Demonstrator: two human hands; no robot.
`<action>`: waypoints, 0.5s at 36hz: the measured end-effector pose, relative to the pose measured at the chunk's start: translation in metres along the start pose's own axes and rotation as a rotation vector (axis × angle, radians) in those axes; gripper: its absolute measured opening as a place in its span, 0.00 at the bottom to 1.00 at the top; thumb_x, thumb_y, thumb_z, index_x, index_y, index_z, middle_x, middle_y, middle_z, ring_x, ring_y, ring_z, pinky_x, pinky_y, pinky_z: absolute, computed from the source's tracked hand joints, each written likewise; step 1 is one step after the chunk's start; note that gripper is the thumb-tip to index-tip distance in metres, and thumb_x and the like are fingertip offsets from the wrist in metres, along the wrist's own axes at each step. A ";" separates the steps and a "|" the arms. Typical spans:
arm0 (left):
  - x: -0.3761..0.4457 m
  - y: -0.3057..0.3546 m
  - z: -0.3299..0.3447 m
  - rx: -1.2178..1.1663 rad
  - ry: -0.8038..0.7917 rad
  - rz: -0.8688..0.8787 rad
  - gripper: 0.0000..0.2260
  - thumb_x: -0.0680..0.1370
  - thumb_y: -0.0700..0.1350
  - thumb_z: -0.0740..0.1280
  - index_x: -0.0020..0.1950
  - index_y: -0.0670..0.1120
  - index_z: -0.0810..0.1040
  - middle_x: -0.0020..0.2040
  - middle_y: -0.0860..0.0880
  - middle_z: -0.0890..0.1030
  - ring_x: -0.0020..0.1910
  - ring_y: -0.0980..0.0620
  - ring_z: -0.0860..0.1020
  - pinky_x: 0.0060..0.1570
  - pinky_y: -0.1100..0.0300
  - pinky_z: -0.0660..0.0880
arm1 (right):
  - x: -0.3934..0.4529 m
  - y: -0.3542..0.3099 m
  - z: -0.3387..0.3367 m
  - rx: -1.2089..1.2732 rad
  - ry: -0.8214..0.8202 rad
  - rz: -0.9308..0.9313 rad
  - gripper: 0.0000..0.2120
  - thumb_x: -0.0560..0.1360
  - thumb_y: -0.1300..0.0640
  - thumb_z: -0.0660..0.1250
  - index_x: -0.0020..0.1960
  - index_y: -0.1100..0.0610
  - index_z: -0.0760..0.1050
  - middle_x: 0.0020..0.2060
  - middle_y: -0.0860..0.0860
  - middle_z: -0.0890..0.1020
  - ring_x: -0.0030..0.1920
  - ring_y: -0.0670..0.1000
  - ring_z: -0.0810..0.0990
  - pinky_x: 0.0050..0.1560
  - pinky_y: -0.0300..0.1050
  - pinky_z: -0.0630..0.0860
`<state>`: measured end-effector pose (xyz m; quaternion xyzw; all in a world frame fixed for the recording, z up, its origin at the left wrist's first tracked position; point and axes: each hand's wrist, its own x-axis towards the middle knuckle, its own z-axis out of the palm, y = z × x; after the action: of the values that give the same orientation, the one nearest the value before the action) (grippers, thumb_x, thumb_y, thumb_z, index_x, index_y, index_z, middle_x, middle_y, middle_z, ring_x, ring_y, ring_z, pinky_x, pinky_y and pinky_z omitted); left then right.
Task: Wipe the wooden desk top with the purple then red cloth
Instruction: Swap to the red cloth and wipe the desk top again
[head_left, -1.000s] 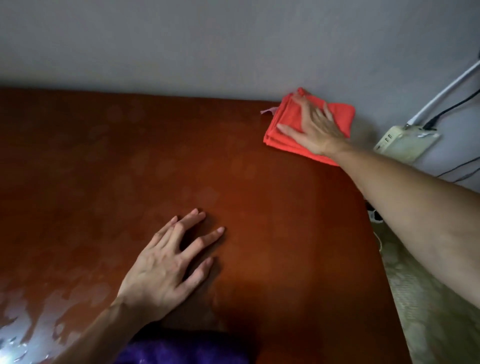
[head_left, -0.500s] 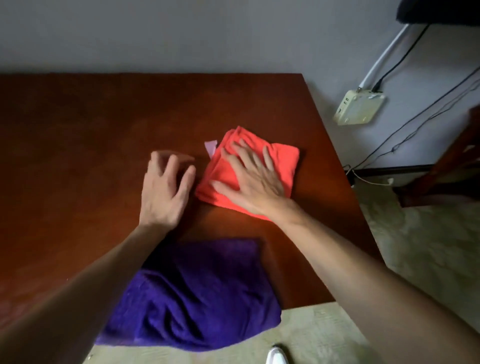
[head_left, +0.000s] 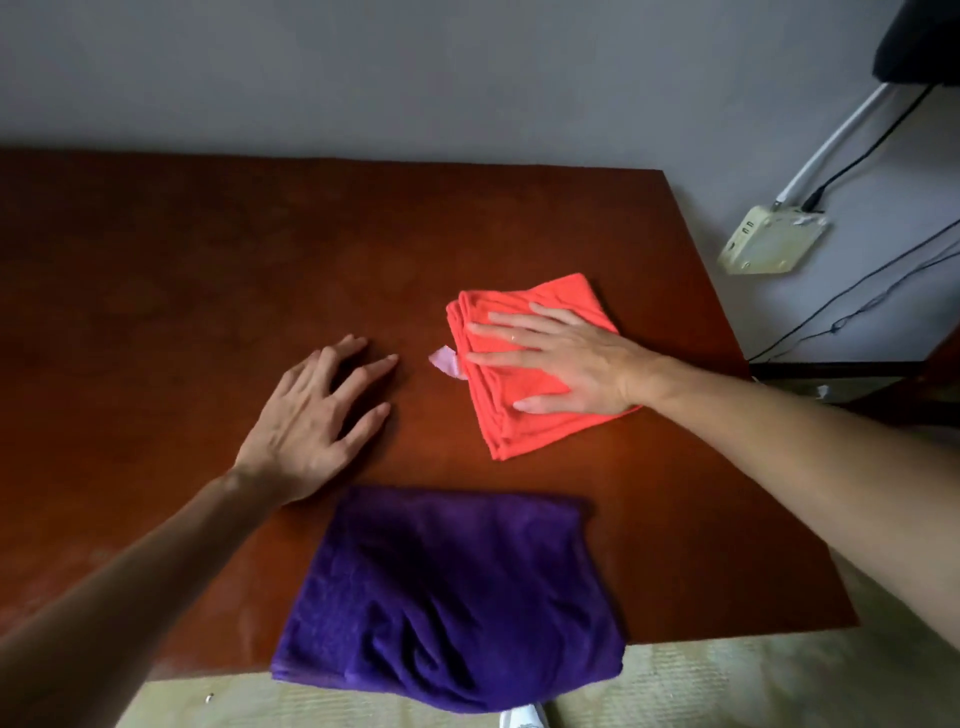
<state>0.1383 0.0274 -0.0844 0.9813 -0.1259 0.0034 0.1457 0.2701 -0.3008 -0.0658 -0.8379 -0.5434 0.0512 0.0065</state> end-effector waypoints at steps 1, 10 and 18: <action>-0.001 0.000 0.001 -0.001 0.004 -0.003 0.27 0.83 0.62 0.51 0.80 0.55 0.64 0.77 0.45 0.65 0.79 0.47 0.61 0.76 0.50 0.56 | 0.008 0.013 -0.002 -0.007 -0.018 0.008 0.31 0.82 0.34 0.52 0.83 0.39 0.51 0.84 0.44 0.49 0.84 0.47 0.44 0.82 0.56 0.44; 0.001 -0.001 0.000 0.010 -0.062 -0.022 0.26 0.84 0.62 0.49 0.81 0.58 0.60 0.80 0.47 0.62 0.81 0.53 0.56 0.79 0.55 0.48 | 0.079 0.146 -0.025 -0.014 -0.043 0.154 0.32 0.81 0.30 0.45 0.83 0.38 0.49 0.82 0.42 0.47 0.83 0.47 0.45 0.81 0.58 0.47; 0.007 -0.002 0.000 -0.011 -0.054 -0.027 0.25 0.84 0.60 0.52 0.81 0.57 0.60 0.79 0.48 0.64 0.81 0.52 0.56 0.78 0.50 0.54 | 0.124 0.205 -0.033 0.062 0.010 0.354 0.35 0.78 0.27 0.44 0.83 0.37 0.52 0.84 0.42 0.51 0.83 0.46 0.48 0.80 0.56 0.47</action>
<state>0.1457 0.0279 -0.0847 0.9819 -0.1164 -0.0256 0.1475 0.5098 -0.2706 -0.0561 -0.9202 -0.3853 0.0643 0.0260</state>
